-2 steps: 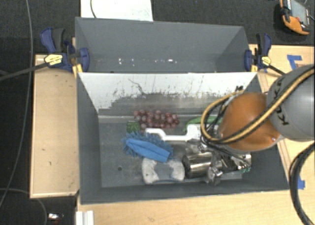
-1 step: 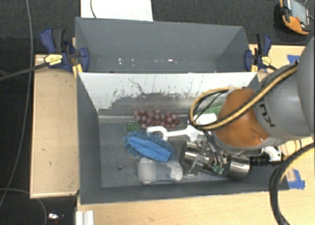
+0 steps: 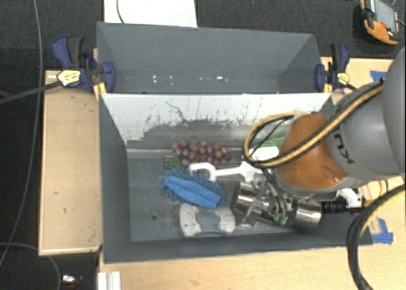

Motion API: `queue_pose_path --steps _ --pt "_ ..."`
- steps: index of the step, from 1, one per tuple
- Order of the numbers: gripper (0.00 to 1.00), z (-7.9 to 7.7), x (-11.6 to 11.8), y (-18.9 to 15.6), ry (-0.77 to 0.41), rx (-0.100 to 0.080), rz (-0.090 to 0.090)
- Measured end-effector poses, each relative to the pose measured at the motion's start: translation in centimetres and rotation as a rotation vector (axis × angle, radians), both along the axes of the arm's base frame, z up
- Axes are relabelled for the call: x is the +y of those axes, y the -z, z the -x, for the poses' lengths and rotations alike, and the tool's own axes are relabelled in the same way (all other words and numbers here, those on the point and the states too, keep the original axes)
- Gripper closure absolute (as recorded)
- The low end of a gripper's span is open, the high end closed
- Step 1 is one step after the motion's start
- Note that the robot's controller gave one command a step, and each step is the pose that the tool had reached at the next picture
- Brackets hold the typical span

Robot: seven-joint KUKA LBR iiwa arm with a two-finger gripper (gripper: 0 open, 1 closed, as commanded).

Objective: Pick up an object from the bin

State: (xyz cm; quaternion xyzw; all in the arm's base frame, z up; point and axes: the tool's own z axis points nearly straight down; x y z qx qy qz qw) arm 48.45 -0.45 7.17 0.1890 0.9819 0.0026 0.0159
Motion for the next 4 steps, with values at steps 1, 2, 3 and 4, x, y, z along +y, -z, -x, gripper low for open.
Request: queue_pose_path --steps 1,2,3,4 --pt "1.0 0.0 0.0 -1.1 -0.001 0.0 0.0" --pt "1.0 0.0 0.0 -1.8 -0.002 -0.003 0.0" --pt "1.0 0.2 0.0 -3.0 -0.004 0.002 0.0" --pt "1.0 0.1 0.0 -4.3 -0.006 0.0 0.0"
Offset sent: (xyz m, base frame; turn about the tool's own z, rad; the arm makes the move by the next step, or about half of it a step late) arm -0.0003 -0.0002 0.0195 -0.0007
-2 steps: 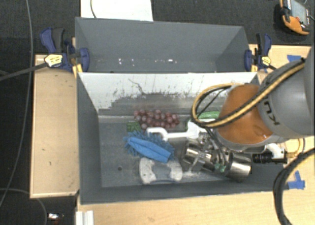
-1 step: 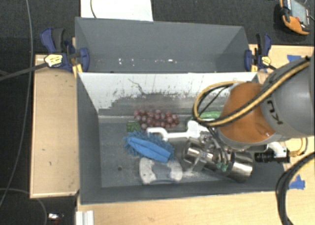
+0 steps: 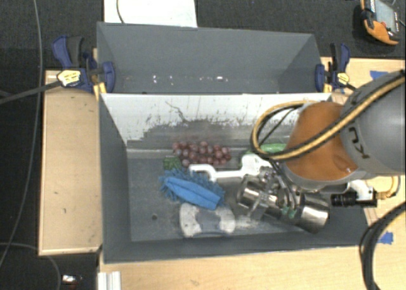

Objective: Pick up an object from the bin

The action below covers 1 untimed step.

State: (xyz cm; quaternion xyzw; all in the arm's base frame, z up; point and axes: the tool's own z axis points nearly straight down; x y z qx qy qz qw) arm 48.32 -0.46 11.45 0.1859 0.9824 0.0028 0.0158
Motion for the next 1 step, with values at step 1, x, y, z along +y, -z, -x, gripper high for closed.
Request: queue_pose_path --steps 1 --pt "1.0 0.04 0.01 -1.81 -0.003 0.002 0.0"
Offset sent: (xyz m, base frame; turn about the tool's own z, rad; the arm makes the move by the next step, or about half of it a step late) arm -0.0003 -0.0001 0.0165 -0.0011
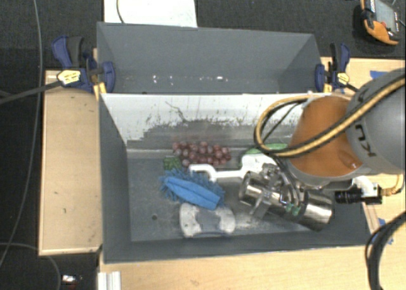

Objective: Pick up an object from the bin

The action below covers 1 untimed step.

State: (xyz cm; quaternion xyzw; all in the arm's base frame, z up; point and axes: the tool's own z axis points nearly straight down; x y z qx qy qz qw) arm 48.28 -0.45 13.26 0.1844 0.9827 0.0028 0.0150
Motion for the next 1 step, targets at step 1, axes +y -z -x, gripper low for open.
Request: queue_pose_path --steps 1 --pt "1.0 -0.02 0.0 -1.46 0.0 0.0 0.0"
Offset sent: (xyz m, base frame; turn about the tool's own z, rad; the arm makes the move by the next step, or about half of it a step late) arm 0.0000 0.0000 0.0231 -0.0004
